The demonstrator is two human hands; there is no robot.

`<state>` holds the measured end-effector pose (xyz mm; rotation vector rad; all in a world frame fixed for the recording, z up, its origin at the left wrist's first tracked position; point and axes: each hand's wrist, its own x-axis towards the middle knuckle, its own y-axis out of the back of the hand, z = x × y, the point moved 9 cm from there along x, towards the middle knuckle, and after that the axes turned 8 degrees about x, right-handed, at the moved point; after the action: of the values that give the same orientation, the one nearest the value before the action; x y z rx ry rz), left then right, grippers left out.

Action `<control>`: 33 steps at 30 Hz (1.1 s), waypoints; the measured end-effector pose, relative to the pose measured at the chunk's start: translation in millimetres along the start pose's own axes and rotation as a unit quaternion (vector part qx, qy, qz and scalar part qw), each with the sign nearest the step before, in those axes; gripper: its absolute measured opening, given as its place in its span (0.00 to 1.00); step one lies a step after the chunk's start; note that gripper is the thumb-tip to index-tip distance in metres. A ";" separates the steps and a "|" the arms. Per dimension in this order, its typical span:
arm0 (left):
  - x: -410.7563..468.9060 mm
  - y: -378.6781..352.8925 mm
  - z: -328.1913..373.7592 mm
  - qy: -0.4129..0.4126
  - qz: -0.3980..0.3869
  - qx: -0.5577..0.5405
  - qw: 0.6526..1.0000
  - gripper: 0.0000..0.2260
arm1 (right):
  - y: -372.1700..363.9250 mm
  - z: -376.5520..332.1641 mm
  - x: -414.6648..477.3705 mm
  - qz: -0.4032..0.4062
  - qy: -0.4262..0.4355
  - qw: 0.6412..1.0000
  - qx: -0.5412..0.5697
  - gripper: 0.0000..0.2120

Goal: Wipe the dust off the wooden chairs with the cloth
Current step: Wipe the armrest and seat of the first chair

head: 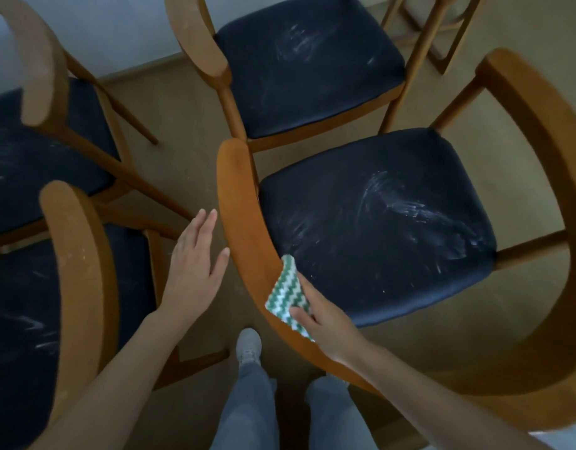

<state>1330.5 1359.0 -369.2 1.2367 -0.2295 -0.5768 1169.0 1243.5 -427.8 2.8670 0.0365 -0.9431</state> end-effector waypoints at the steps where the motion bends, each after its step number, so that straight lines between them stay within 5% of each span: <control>1: 1.7 0.1 -2.3 -0.001 -0.003 -0.001 1.000 0.26 | 0.5 0.8 -1.2 0.003 -0.003 1.000 -0.002 0.29; 15: 34.6 6.4 -18.0 -0.042 -0.009 -0.017 0.999 0.26 | 52.5 -129.4 182.7 0.135 0.033 0.990 0.022 0.30; 25: 43.2 6.1 -38.5 -0.053 -0.035 -0.024 0.998 0.27 | 19.3 -75.0 105.0 0.112 0.053 0.992 -0.006 0.30; 33: 68.9 19.2 -47.1 -0.051 -0.029 -0.041 0.997 0.25 | 63.8 -156.6 185.3 0.179 0.076 0.979 -0.059 0.31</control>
<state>1415.6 1365.2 -376.4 1.1390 -0.2532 -0.6944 1414.5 1196.8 -405.7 2.6996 -0.3815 -0.6283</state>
